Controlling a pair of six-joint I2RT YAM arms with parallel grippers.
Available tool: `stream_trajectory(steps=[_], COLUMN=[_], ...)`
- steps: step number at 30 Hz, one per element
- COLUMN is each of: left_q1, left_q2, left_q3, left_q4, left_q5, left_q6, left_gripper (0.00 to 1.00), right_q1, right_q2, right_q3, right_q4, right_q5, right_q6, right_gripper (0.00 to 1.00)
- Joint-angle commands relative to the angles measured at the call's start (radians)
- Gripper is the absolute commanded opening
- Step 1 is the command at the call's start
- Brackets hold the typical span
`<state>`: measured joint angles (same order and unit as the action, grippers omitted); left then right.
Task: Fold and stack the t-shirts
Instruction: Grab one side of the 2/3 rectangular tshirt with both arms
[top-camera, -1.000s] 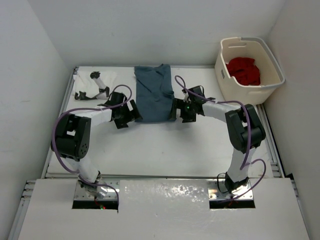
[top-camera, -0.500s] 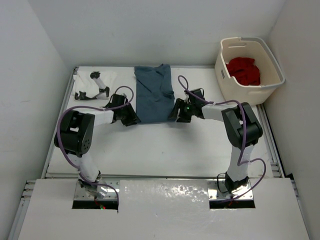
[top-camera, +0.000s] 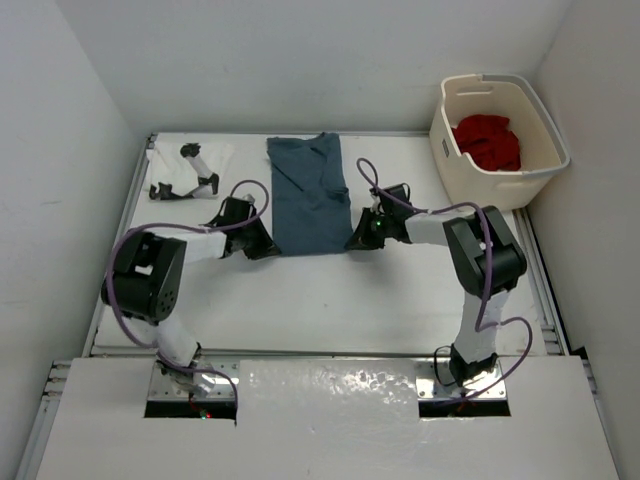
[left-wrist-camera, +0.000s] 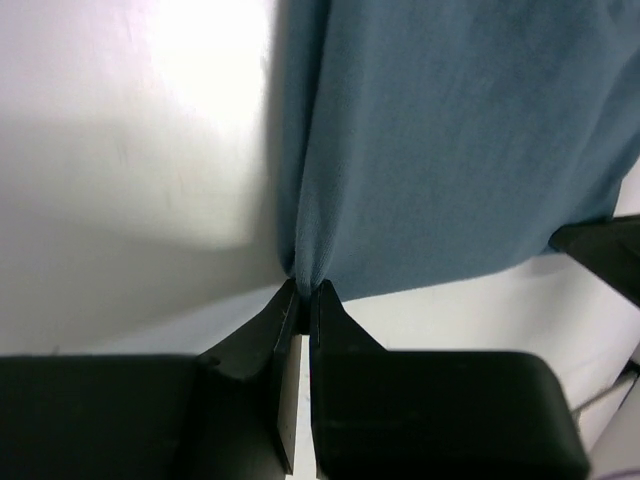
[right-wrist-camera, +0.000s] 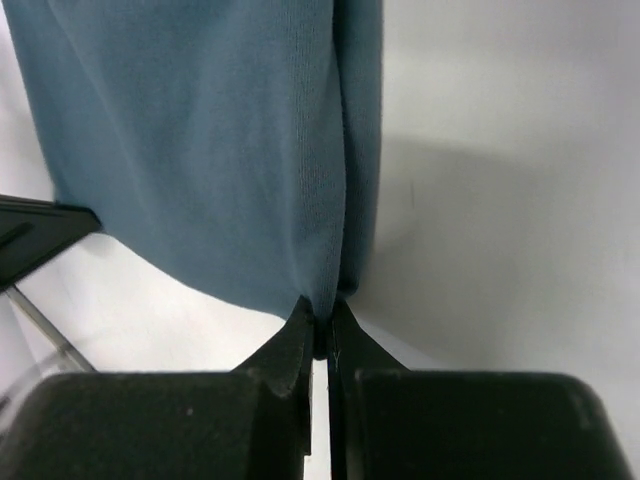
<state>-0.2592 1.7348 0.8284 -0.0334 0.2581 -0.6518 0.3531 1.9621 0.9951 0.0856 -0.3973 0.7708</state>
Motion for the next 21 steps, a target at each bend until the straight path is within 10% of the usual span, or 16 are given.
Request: stream_trajectory(steps=[1, 11, 21], left_q1=[-0.038, -0.222, -0.236], left_q2=[-0.141, -0.446, -0.595], left_q3=[-0.069, -0.135, 0.098], left_q4=[-0.025, -0.275, -0.502], left_q5=[-0.017, -0.037, -0.105], left_q6=[0.009, -0.088, -0.063], left_gripper=[0.00, 0.00, 0.00], right_q1=[0.001, 0.001, 0.000], right_q2=[-0.133, -0.429, -0.577], right_q3=[-0.051, -0.170, 0.069], right_q4=[-0.155, -0.575, -0.820], right_q5=[-0.009, -0.098, -0.106], right_q6=[-0.126, -0.269, -0.340], right_gripper=[0.00, 0.00, 0.00])
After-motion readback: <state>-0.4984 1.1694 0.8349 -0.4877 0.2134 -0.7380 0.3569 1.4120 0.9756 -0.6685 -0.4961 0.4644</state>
